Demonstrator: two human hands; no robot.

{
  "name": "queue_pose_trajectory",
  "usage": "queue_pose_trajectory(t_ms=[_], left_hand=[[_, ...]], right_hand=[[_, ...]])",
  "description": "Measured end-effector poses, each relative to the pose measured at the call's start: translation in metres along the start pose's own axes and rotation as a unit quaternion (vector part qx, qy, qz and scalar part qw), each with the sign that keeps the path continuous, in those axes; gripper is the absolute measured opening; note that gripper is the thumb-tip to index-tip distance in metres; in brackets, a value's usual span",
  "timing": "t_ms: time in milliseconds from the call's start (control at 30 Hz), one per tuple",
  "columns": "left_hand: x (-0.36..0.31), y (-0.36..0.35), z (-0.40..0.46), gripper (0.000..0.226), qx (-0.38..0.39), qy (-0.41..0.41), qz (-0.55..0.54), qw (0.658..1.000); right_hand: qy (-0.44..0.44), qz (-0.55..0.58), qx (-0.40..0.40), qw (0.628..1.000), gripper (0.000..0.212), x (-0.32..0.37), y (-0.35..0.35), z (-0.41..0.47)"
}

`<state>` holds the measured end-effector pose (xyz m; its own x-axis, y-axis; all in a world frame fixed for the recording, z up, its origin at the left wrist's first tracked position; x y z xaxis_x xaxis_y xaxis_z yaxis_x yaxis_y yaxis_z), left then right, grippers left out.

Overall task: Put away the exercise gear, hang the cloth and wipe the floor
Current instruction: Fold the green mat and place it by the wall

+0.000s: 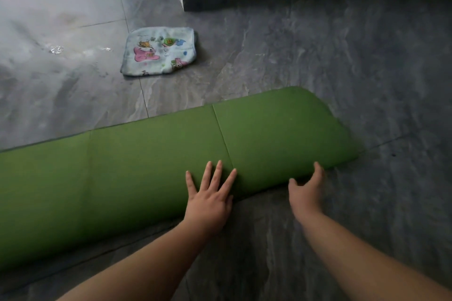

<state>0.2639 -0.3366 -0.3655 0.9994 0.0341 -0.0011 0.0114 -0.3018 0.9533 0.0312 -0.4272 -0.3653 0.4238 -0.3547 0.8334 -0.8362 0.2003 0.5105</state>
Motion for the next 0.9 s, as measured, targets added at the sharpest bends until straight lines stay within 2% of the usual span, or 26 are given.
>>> queue_pose_trajectory(t_ms=[100,200,267,333,367,433,533,600,667,767,900], left_hand=[[-0.008,0.001,0.003,0.064,0.034,-0.012,-0.001,0.999],[-0.003,-0.005,0.003,0.067,0.076,-0.034,0.002,0.997],[0.002,-0.007,0.005,0.067,0.104,-0.046,0.003,0.994],[0.004,-0.004,0.005,0.066,0.121,-0.057,0.007,0.991],[0.004,-0.002,0.005,0.065,0.125,-0.06,0.011,0.99],[0.003,0.002,0.006,0.064,0.131,-0.06,0.009,0.99],[0.008,0.011,0.008,0.065,0.12,-0.046,-0.027,0.991],[0.019,0.022,0.005,0.074,0.089,-0.034,-0.059,0.994],[0.038,0.037,-0.004,0.084,0.024,-0.015,-0.082,0.996],[0.078,0.048,-0.03,0.086,-0.072,0.047,-0.098,0.991],[0.136,0.032,-0.075,0.089,-0.069,0.152,-0.097,0.981]], right_hand=[[-0.145,0.177,-0.063,0.971,0.086,-0.009,-0.001,0.012],[-0.226,0.336,-0.098,0.909,0.084,-0.012,-0.007,0.015],[-0.256,0.409,-0.105,0.869,0.071,-0.008,-0.01,0.014],[-0.247,0.45,-0.063,0.856,0.044,0.002,-0.017,0.014],[-0.232,0.448,-0.041,0.862,0.035,0.008,-0.021,0.013],[-0.201,0.428,-0.013,0.881,0.033,0.021,-0.026,0.006],[-0.13,0.372,0.036,0.918,0.055,0.044,-0.032,-0.014],[-0.038,0.292,0.076,0.953,0.059,0.067,-0.032,-0.036],[0.067,0.214,0.106,0.969,0.05,0.088,-0.034,-0.061],[0.2,0.13,0.141,0.961,0.05,0.103,-0.044,-0.097],[0.324,0.062,0.245,0.912,0.056,0.099,-0.075,-0.132]])
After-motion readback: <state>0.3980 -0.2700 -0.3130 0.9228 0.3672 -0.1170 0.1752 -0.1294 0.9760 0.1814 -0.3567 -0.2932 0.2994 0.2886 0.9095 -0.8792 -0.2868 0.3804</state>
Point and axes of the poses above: each hand's wrist, its own z-axis towards the middle knuckle, its own y-axis out of the back of the hand, x = y × z, the point moved 5 cm from there along z, towards the middle knuckle, and after that the axes turned 12 degrees about z, right-handed, at the moved point
